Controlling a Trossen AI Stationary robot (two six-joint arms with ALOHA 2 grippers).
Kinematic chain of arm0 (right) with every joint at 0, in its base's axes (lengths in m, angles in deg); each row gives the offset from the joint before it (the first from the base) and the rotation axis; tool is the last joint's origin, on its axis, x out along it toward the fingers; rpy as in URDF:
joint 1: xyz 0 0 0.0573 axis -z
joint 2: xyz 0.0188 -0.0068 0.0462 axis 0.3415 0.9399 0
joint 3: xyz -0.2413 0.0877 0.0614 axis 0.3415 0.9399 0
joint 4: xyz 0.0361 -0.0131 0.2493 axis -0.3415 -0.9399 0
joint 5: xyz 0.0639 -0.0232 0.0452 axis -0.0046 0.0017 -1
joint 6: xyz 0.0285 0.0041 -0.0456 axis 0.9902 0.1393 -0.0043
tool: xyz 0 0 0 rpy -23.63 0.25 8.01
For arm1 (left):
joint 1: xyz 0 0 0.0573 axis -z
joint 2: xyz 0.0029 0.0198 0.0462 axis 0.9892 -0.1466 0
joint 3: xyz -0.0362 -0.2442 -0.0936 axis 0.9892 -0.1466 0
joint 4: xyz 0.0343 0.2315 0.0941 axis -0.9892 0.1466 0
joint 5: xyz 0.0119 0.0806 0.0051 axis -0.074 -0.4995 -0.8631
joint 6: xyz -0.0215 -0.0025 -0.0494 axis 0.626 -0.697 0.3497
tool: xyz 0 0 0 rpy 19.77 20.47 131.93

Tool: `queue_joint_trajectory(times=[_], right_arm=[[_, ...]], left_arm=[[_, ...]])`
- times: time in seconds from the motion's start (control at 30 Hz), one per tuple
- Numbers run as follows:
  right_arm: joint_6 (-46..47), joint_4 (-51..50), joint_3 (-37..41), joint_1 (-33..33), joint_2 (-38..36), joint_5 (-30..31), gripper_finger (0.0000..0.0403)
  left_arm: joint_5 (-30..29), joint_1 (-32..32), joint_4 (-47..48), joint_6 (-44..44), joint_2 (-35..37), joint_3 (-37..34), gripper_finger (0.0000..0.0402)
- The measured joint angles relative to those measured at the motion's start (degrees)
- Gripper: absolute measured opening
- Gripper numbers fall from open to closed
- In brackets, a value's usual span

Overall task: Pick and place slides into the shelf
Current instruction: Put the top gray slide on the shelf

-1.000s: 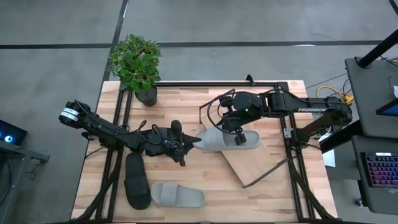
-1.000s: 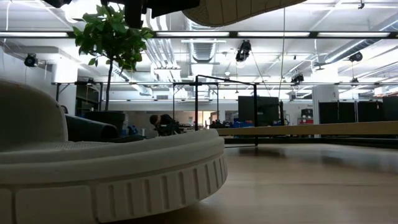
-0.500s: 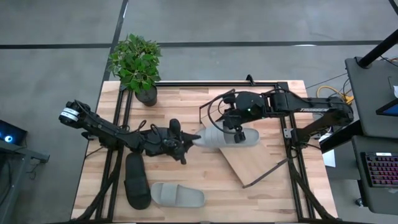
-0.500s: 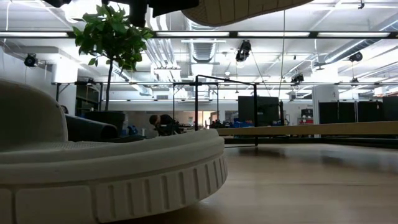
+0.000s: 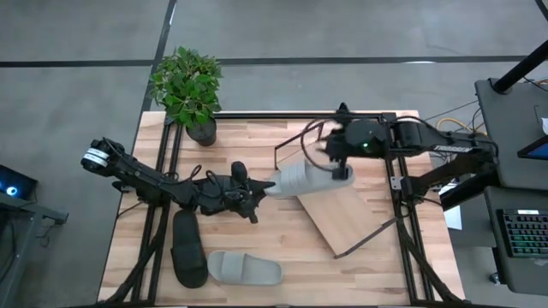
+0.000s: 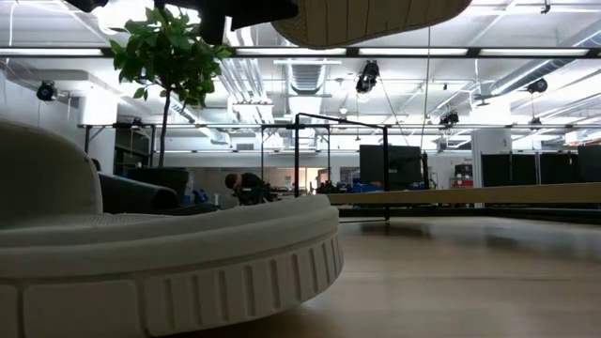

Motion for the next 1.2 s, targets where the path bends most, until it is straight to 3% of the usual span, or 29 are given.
queue_joint_trajectory(times=[0.3, 0.53, 0.7, 0.9, 1.2], right_arm=[[19.67, -0.36, 0.00, 0.00, -8.55, 13.05, 0.0093], [26.48, -0.34, 1.76, -0.07, -14.95, 12.84, 0.0093], [28.61, -0.14, 6.84, -0.04, -18.14, 11.80, 0.0093], [31.62, 1.02, 13.82, -0.04, -20.49, 11.69, 0.0093], [31.36, 11.26, 25.21, -0.07, -25.39, 11.04, 0.0093]], left_arm=[[-3.11, 0.61, -0.45, -0.02, 0.01, 0.00, 0.0017], [-5.23, 1.18, -0.86, -0.47, -2.02, 0.93, 0.0016], [-10.83, 1.64, -0.83, -5.77, -7.82, 4.81, 0.0016], [-23.44, 1.85, -0.52, -14.07, -17.05, 12.35, 0.0016], [-28.23, 2.15, -0.53, -18.39, -25.04, 19.15, 0.0016]])
